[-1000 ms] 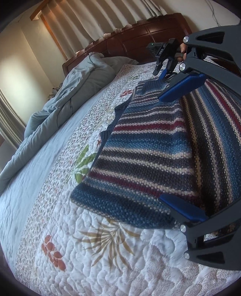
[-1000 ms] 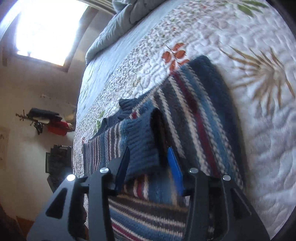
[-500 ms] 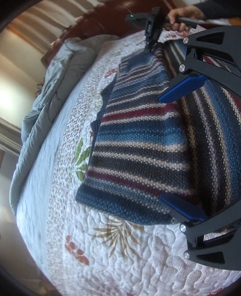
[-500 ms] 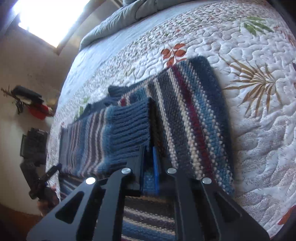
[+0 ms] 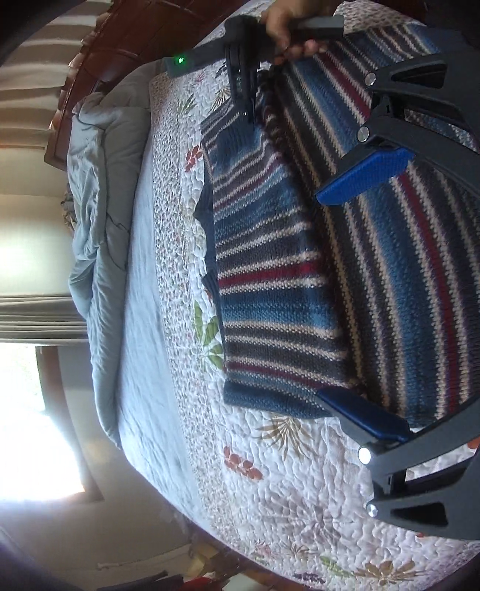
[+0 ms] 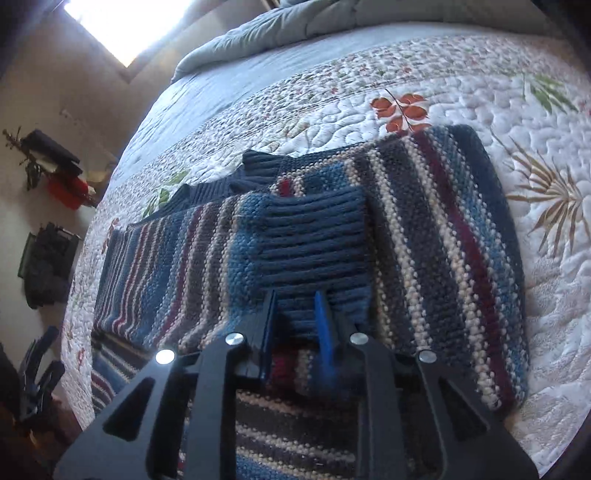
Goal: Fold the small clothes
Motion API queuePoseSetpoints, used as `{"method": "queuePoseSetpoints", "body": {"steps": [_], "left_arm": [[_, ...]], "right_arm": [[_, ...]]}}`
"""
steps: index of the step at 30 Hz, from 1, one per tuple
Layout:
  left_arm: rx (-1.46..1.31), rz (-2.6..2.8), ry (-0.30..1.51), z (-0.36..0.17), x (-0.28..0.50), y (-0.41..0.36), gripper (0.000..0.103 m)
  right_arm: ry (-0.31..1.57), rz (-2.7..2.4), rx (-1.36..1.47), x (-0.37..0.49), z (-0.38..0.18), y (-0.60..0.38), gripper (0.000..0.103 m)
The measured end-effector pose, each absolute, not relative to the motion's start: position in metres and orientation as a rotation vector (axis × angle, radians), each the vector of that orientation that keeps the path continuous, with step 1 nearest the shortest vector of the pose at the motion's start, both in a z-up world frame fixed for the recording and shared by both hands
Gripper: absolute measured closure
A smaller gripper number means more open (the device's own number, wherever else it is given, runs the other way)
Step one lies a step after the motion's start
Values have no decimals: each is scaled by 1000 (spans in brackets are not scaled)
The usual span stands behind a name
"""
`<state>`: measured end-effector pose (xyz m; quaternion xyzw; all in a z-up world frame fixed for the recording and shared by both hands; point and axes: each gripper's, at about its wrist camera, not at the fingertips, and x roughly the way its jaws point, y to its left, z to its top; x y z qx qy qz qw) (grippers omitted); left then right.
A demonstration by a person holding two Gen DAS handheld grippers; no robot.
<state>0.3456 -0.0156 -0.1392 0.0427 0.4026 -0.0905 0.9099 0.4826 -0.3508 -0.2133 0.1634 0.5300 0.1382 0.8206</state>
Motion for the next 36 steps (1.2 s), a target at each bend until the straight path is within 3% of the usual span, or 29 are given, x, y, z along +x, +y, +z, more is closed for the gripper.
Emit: {"method": "queuePoseSetpoints", "body": {"steps": [3, 8, 10, 14, 23, 27, 36], "left_arm": [[103, -187, 811, -124, 327, -24, 4], [109, -196, 791, -100, 297, -32, 4], [105, -202, 783, -87, 280, -34, 4], [108, -208, 787, -70, 248, -38, 4], [89, -206, 824, -61, 175, -23, 4], [-61, -255, 868, -70, 141, 13, 4], [-523, -312, 901, -107, 84, 106, 4]], "right_arm": [[1089, 326, 371, 470, -195, -353, 75], [1052, 397, 387, 424, -160, -350, 71], [1028, 407, 389, 394, -146, -349, 60], [1012, 432, 442, 335, -135, -356, 60], [976, 413, 517, 219, -112, -374, 30], [959, 387, 544, 175, -102, -390, 17], [972, 341, 636, 99, -121, -430, 13]]}}
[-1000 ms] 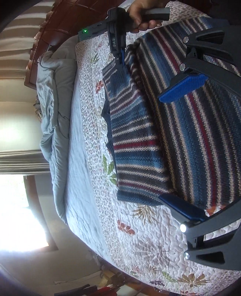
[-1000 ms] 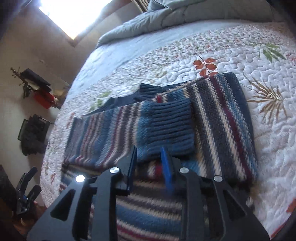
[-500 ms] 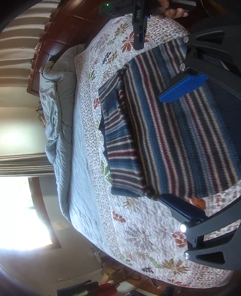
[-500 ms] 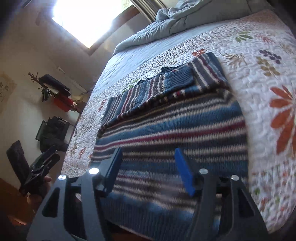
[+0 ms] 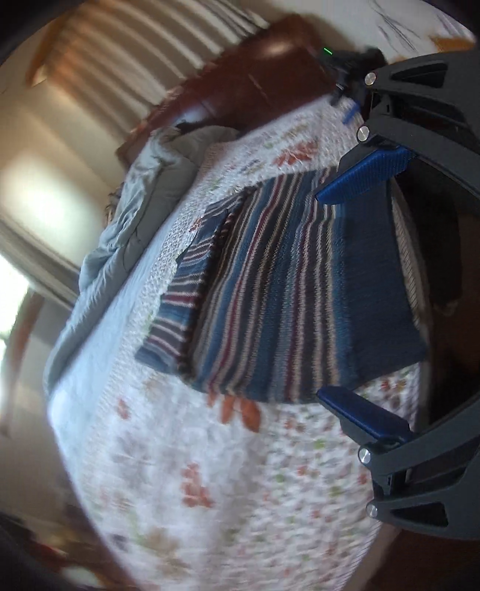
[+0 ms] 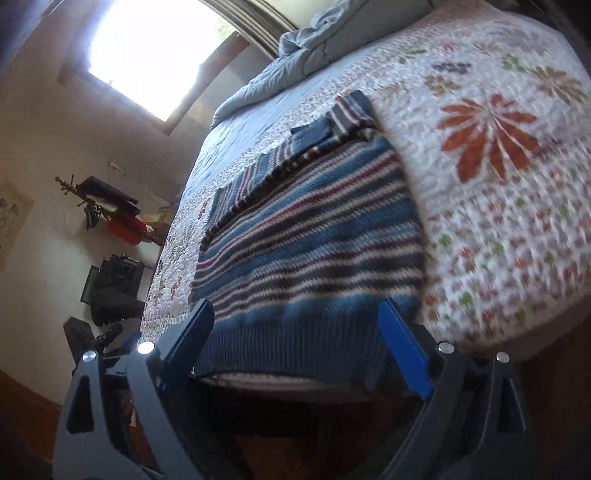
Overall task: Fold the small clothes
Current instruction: 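Grasp the ribbed hem with the left gripper while the right gripper grasps beside it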
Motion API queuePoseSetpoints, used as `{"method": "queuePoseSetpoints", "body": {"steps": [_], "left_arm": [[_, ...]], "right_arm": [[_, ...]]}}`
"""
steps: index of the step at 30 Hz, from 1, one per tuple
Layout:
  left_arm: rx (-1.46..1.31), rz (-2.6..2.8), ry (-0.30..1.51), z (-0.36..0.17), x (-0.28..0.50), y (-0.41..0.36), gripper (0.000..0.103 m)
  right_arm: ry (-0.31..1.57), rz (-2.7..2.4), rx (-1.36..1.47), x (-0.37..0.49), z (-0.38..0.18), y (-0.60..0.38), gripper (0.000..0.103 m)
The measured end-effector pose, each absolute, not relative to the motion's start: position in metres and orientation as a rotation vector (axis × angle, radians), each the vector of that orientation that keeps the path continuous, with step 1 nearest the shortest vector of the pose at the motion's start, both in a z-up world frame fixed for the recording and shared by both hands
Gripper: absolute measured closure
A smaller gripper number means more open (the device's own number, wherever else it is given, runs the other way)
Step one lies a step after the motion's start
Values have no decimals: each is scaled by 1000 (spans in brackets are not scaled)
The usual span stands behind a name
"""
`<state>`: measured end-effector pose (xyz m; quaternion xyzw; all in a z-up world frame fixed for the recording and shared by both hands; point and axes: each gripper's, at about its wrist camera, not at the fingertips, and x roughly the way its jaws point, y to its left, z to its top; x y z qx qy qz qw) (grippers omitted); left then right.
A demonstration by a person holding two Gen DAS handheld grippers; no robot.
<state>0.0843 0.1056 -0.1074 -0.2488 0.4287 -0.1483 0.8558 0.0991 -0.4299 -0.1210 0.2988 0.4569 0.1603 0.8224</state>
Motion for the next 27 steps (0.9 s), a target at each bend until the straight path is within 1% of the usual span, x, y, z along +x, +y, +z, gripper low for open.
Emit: {"method": "queuePoseSetpoints", "body": {"steps": [4, 7, 10, 16, 21, 23, 24, 26, 27], "left_arm": [[-660, -272, 1007, -145, 83, 119, 4], [-759, -259, 1128, -179, 82, 116, 4], [-824, -277, 1209, -204, 84, 109, 4], [-945, -300, 1271, -230, 90, 100, 4], [-938, -282, 1331, -242, 98, 92, 4], [-953, -289, 1337, -245, 100, 91, 4], [-968, -292, 1333, -246, 102, 92, 4], [-998, -291, 1321, -247, 103, 96, 4], [-1015, -282, 1309, -249, 105, 101, 4]], "right_arm": [[1019, 309, 716, 81, -149, -444, 13], [1052, 282, 747, 73, -165, -451, 13], [1072, 266, 783, 69, -176, -457, 13], [1166, 222, 817, 70, -201, -464, 13], [1218, 199, 819, 79, -209, -467, 12], [1225, 236, 824, 85, -208, -464, 15], [1235, 252, 822, 88, -209, -460, 19], [1266, 265, 804, 95, -213, -452, 23], [1288, 261, 795, 97, -218, -448, 29]]}}
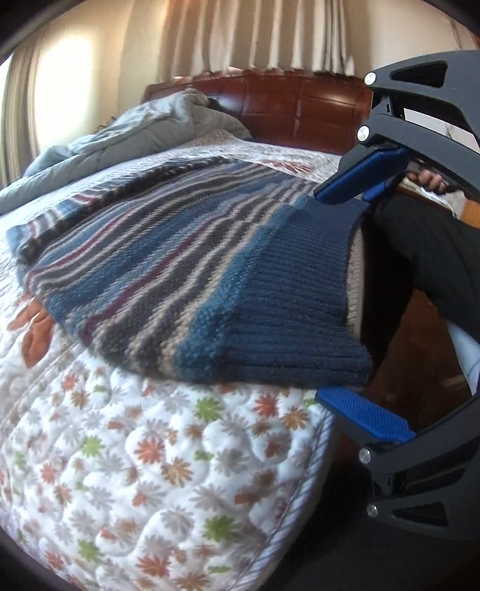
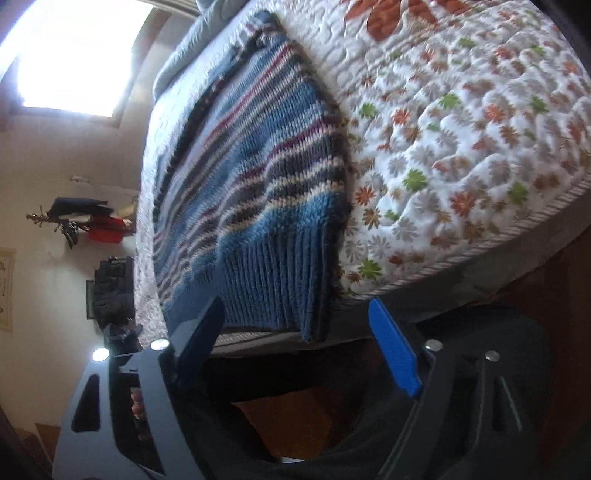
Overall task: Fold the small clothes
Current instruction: 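Grasp the ribbed hem with the left gripper while the right gripper grasps beside it, then lift the ribbed hem with both grippers and fold it over toward the collar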
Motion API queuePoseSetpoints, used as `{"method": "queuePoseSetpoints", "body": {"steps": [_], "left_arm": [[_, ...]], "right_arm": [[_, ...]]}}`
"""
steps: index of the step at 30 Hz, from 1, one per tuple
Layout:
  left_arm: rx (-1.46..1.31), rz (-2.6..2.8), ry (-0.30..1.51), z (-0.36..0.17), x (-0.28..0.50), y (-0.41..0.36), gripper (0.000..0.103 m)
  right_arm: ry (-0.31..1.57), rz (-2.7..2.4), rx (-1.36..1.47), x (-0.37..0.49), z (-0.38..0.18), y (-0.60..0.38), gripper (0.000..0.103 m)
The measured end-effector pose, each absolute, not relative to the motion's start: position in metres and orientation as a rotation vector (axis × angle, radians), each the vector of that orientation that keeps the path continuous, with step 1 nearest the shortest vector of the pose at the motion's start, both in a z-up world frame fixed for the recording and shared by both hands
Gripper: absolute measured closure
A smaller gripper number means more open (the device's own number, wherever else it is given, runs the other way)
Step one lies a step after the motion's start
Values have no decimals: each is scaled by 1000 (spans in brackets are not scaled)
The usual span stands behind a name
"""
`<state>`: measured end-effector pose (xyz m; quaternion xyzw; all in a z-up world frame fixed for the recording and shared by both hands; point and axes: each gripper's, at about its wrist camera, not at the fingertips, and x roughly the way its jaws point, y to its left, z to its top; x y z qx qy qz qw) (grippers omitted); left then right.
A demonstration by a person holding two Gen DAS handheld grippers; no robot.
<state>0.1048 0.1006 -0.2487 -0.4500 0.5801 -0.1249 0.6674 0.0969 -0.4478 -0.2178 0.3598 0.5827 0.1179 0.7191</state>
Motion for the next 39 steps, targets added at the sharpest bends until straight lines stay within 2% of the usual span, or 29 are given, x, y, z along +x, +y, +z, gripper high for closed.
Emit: {"method": "queuePoseSetpoints", "body": {"steps": [3, 11, 12, 14, 20, 24, 26, 29, 31, 32, 39], "left_arm": [[-1038, -277, 1315, -254, 106, 104, 4], [-1011, -291, 1329, -257, 110, 103, 8], [-1000, -293, 1333, -257, 110, 102, 11], [-981, -304, 1356, -257, 112, 97, 30], [-975, -304, 1393, -266, 111, 94, 58], [-967, -314, 1392, -269, 109, 97, 72], [-968, -315, 1389, -270, 108, 98, 81], [-968, -323, 1381, -270, 106, 99, 87], [-973, -325, 1374, -270, 106, 100, 89], [-976, -328, 1368, -269, 105, 101, 89], [-1033, -374, 1276, -250, 100, 112, 92]], "right_arm": [[1317, 271, 774, 101, -223, -436, 32], [1362, 258, 788, 104, -236, -425, 32], [1363, 256, 795, 102, -238, -423, 33], [1363, 255, 801, 102, -238, -421, 34], [1372, 256, 835, 106, -242, -418, 34], [1379, 249, 840, 107, -244, -420, 42], [1373, 259, 856, 107, -245, -421, 56], [1362, 281, 871, 106, -245, -424, 70], [1356, 280, 866, 105, -245, -425, 87], [1350, 278, 866, 104, -244, -425, 91], [1254, 334, 877, 103, -215, -433, 94]]}}
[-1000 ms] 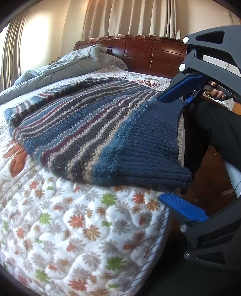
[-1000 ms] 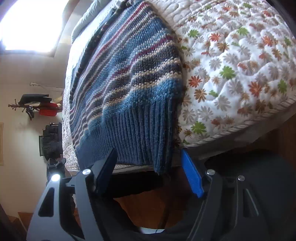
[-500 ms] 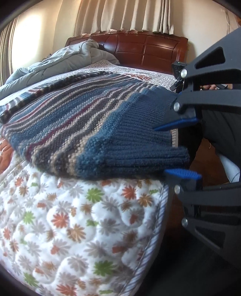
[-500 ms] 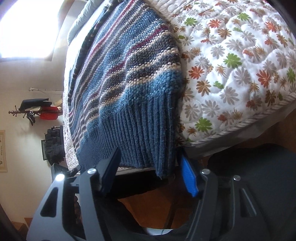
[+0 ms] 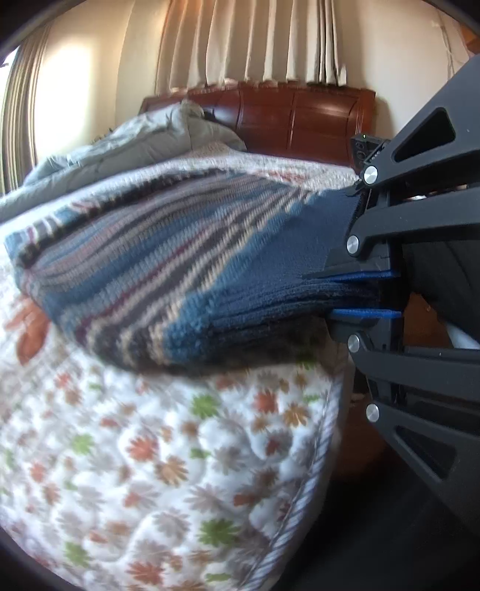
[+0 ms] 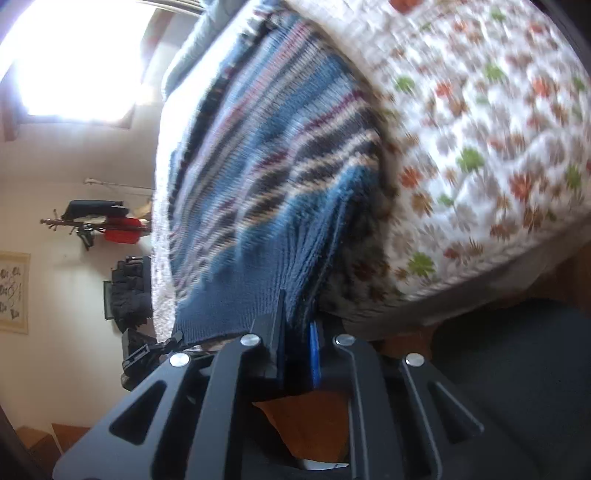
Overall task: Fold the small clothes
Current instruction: 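Lift the ribbed hem with both grippers and fold it over toward the collar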
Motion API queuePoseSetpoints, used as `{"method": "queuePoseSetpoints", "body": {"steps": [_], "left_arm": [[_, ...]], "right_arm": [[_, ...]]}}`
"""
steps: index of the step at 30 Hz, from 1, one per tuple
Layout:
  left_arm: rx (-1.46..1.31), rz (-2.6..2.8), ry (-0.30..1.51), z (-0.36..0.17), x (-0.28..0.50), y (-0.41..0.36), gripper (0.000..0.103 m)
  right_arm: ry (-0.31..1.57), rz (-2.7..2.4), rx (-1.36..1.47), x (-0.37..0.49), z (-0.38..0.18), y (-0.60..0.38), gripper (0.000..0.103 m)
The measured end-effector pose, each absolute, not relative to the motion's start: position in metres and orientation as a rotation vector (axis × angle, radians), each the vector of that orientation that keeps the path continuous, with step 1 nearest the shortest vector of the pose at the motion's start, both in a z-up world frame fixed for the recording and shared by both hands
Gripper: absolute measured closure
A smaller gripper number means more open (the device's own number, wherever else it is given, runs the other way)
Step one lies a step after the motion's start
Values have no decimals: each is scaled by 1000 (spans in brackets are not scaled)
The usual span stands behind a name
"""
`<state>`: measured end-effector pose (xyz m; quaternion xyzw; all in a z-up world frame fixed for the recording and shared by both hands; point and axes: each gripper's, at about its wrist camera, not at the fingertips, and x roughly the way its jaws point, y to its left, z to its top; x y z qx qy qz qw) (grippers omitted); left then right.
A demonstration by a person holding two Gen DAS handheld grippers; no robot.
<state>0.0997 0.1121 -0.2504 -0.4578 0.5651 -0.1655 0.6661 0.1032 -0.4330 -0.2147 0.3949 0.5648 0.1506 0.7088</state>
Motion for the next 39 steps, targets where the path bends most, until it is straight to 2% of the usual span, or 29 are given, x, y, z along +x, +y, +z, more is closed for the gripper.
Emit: {"method": "queuePoseSetpoints", "body": {"steps": [12, 24, 29, 39], "left_arm": [[-1031, -486, 1092, -161, 126, 119, 93], [-965, -517, 1025, -101, 206, 117, 93], [-970, -509, 1026, -99, 252, 116, 93], [-1025, -449, 1114, -142, 348, 118, 93]], "right_arm": [[1102, 459, 880, 132, -134, -433, 95], [1045, 494, 840, 209, -82, -427, 95], [1052, 489, 847, 250, -81, -428, 95], [1136, 421, 831, 351, -108, -421, 95]]}}
